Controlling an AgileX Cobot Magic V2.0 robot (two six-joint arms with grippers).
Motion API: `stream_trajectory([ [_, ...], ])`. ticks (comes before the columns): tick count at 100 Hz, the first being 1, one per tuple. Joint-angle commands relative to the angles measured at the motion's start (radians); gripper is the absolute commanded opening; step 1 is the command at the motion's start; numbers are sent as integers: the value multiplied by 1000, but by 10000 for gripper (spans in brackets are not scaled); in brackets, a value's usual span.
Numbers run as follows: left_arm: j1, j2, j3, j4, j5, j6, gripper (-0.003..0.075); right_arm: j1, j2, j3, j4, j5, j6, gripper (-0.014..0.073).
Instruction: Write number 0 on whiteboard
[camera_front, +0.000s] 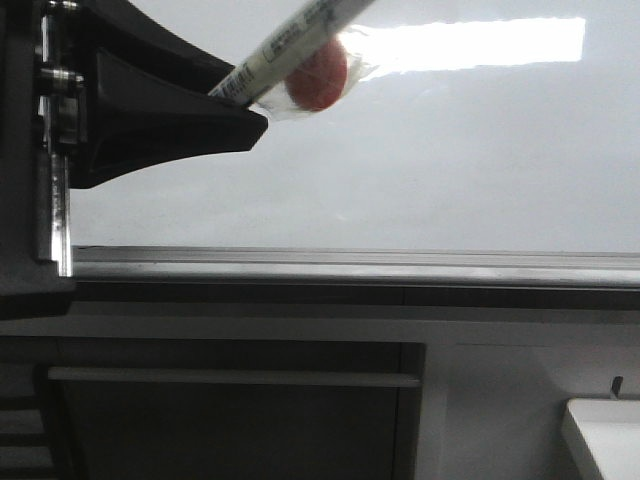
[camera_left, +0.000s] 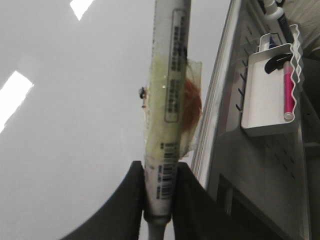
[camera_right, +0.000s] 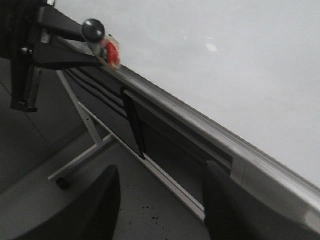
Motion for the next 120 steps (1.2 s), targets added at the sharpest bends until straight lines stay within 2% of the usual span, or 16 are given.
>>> stream_trajectory([
  [1,-3,-19,-28,14,-92,-11,-20,42,74,-64,45,-106,-63,338],
  [38,-3,-10,-28,32,-94,-11,-20,259,379,-216,45,-226,-146,338],
  [73,-3,-10,-28,32,-94,-11,-20,340,460,-285,45,-280,-147,336],
  [80,-3,-10,-28,32,-94,-11,-20,340,460,-285,45,-284,-147,302],
  [89,-3,-10,-28,32,-96,-11,-20,340,460,-285,45,-278,-147,213],
  [94,-3,-10,-28,32,-96,-11,-20,340,460,-285,45,-278,-147,130],
  [102,-3,-10,-28,26,-96,-11,-20,340,461,-285,45,-278,-147,-66],
  [120,-3,-10,-28,-147,-126,-25,3,340,482,-285,45,-271,-147,-67],
])
